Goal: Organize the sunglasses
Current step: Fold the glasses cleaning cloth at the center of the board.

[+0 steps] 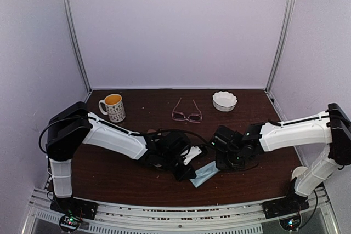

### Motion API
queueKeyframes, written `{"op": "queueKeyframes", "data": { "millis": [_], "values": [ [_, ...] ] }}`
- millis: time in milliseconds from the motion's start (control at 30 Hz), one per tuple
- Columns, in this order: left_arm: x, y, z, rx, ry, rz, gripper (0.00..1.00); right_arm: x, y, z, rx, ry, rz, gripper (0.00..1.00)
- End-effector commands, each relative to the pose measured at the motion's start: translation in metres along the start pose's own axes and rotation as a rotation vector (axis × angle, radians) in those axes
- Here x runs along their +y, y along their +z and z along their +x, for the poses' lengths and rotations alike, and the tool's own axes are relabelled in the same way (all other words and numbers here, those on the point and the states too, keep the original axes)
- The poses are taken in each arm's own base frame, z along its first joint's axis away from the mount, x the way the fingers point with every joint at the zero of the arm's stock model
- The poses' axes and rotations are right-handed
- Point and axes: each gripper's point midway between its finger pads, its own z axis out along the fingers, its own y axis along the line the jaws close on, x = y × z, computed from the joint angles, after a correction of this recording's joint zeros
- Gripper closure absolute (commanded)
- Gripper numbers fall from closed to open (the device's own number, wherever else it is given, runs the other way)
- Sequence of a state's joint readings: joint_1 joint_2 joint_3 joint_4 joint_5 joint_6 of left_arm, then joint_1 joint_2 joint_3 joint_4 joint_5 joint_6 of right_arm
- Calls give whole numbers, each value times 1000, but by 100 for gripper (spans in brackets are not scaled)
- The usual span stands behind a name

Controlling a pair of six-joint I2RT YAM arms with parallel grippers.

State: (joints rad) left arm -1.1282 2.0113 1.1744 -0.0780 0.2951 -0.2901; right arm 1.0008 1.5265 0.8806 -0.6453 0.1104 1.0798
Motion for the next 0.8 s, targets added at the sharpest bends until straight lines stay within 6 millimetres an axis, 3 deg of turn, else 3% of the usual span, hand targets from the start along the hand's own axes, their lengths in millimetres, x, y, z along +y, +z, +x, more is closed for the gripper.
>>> {"op": "queueKeyframes", "data": {
  "millis": [0, 167, 267, 433, 600, 767],
  "values": [
    [-3, -15, -22, -62, 6, -6, 85, -5, -5, -6, -37, 9, -4, 86],
    [-10, -36, -43, -108, 36, -23, 74, -10, -12, -5, -47, 20, -17, 85],
    [-11, -46, -47, -109, 88, -80, 70, -14, -16, -3, -57, 41, -38, 80],
    [-24, -49, -36, -73, 252, -145, 69, -19, -18, 3, -72, 87, -107, 60],
    [-50, -46, -22, -56, 420, -141, 69, -11, -16, 6, -80, 150, -220, 56],
    [-70, -30, -9, -30, 538, -128, 70, -2, -14, 8, -82, 205, -302, 55]
  ]
}}
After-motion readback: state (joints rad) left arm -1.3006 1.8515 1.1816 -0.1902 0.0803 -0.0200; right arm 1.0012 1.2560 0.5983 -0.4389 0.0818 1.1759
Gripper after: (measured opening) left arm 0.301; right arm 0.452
